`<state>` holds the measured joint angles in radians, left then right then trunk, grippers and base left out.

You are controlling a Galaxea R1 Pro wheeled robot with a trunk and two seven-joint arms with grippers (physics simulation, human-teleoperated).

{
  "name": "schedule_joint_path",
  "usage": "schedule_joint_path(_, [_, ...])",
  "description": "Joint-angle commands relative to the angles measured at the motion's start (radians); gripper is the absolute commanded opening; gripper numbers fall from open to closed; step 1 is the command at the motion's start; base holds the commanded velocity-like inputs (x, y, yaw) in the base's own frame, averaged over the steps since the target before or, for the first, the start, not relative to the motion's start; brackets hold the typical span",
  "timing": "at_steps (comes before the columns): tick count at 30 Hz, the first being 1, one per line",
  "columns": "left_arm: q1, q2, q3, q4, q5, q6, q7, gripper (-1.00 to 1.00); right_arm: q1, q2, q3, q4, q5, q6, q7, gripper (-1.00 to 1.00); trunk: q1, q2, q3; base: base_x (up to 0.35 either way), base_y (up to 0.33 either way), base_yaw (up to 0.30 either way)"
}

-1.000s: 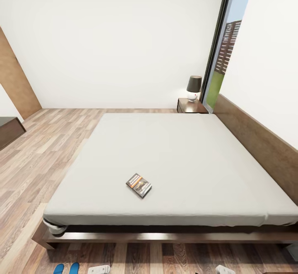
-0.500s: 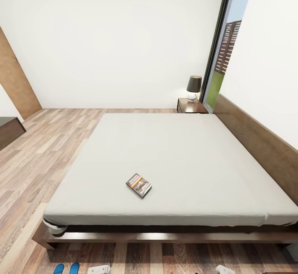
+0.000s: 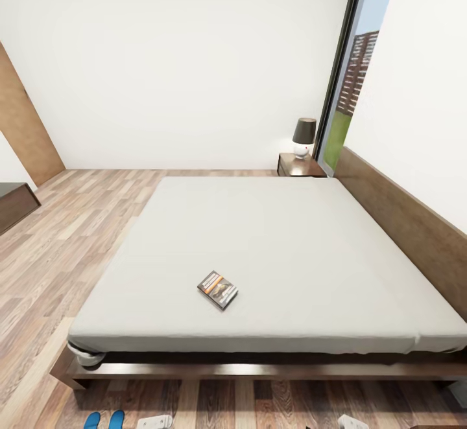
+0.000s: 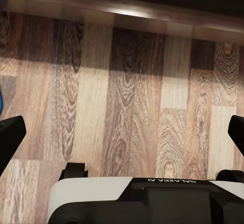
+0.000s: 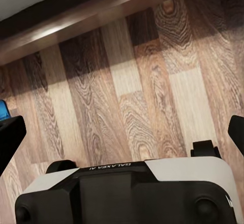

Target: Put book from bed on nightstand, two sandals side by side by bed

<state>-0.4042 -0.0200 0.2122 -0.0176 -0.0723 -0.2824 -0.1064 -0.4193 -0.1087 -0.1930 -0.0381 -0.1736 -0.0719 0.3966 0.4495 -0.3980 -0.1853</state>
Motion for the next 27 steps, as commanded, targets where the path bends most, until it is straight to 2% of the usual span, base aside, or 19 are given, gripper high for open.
schedule_joint_path(1, [-0.001, 0.000, 0.009, 0.001, -0.007, -0.003, -0.003, 1.00, -0.001, 0.000, -0.002, 0.002, -0.007, -0.002, 0.005, 1.00, 0.000, -0.002, -0.003, 0.000, 0.000, 0.000])
schedule_joint_path(27, [-0.001, 0.000, 0.009, 0.001, -0.007, -0.003, -0.003, 1.00, -0.001, 0.000, -0.002, 0.002, -0.007, -0.002, 0.005, 1.00, 0.000, -0.002, -0.039, 0.000, 0.000, 0.000])
